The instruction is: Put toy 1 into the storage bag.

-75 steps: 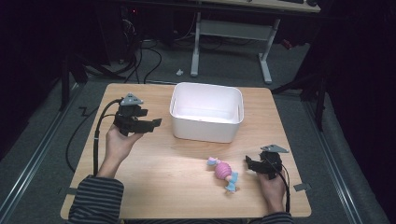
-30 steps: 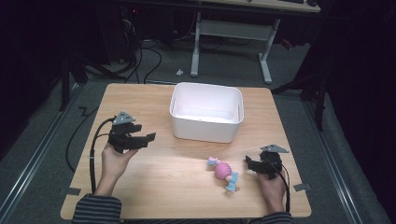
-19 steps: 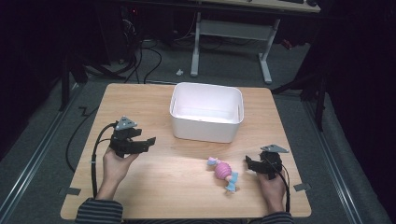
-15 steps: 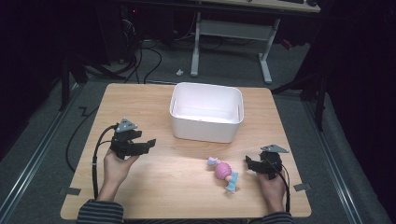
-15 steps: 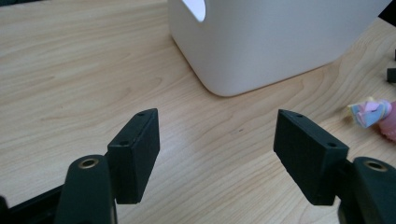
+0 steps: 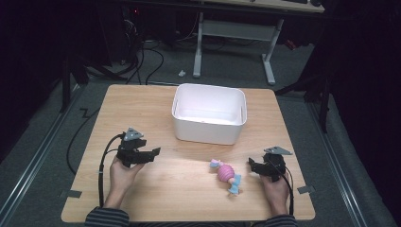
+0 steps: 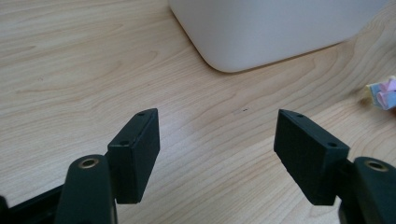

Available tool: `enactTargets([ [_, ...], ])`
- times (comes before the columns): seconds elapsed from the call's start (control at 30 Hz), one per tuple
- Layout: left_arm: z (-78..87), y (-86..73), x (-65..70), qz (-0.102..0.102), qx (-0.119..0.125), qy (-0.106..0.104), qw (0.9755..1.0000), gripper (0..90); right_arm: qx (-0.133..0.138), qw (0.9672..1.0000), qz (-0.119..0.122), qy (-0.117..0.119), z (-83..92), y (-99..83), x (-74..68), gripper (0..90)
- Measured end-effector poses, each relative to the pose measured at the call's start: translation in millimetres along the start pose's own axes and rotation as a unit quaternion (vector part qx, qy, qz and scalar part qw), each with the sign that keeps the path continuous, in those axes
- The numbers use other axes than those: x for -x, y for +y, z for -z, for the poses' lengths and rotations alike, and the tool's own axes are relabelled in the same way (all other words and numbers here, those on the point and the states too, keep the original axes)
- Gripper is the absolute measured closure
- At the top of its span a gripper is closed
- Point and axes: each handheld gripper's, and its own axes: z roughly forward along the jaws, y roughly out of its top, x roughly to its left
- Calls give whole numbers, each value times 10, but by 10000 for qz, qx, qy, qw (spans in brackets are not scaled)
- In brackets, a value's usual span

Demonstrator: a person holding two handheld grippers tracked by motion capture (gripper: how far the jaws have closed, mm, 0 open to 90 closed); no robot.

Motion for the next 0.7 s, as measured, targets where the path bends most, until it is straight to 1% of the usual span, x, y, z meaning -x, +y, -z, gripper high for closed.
enactTargets([
  [0.13,-56,-43,3,4,-68,26,10000,317,0,10000,-2,0,0,0,0,211],
  [0.17,-86,-62,8,-4,-93,64,9999,316,2,10000,1,-1,0,0,0,211],
  [0.3,-114,-85,10,1,-99,72,9999,316,2,10000,1,-1,0,0,0,211],
  [0.47,-189,-158,-6,88,-177,116,9997,317,0,10000,0,-1,0,0,0,211],
  [0.57,-211,-165,10,-8,-177,288,9994,316,2,10000,0,0,0,0,0,211],
  [0.63,-236,-178,22,-23,-142,307,9994,317,3,10000,1,-1,-1,0,1,211],
  [0.7,-285,-197,24,-37,-212,354,9991,318,3,10000,1,0,-1,0,1,211],
])
